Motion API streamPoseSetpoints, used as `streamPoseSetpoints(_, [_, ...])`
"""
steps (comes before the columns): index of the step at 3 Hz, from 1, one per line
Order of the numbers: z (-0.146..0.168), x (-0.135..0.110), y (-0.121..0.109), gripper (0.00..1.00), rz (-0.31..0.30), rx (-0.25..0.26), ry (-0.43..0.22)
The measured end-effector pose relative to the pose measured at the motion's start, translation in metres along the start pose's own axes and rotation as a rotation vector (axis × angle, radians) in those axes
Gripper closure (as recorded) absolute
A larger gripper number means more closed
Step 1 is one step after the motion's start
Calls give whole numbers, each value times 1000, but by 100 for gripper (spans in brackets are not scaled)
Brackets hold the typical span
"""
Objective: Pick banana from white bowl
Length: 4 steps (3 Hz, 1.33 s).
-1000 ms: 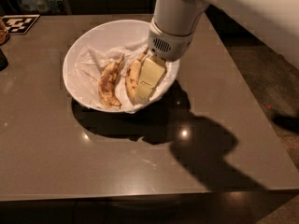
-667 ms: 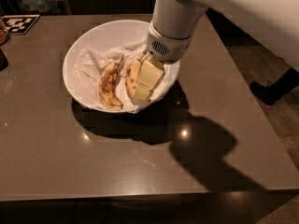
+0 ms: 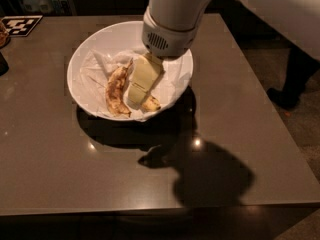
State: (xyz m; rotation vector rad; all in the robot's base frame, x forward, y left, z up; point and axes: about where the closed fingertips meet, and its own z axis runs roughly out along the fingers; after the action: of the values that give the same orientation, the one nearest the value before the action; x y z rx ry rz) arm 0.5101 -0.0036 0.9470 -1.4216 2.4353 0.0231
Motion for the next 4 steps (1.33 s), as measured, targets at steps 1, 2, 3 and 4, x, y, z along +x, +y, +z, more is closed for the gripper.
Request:
streamPoseSetpoints(1, [-2, -1, 1, 0, 1, 3, -2])
streamPoseSetpoints(2, [14, -3, 8, 0, 26, -32, 30])
streamPoseSetpoints(3, [28, -10, 14, 0, 68, -64, 90])
streamPoseSetpoints(4, [34, -16, 20, 0, 101, -81, 133])
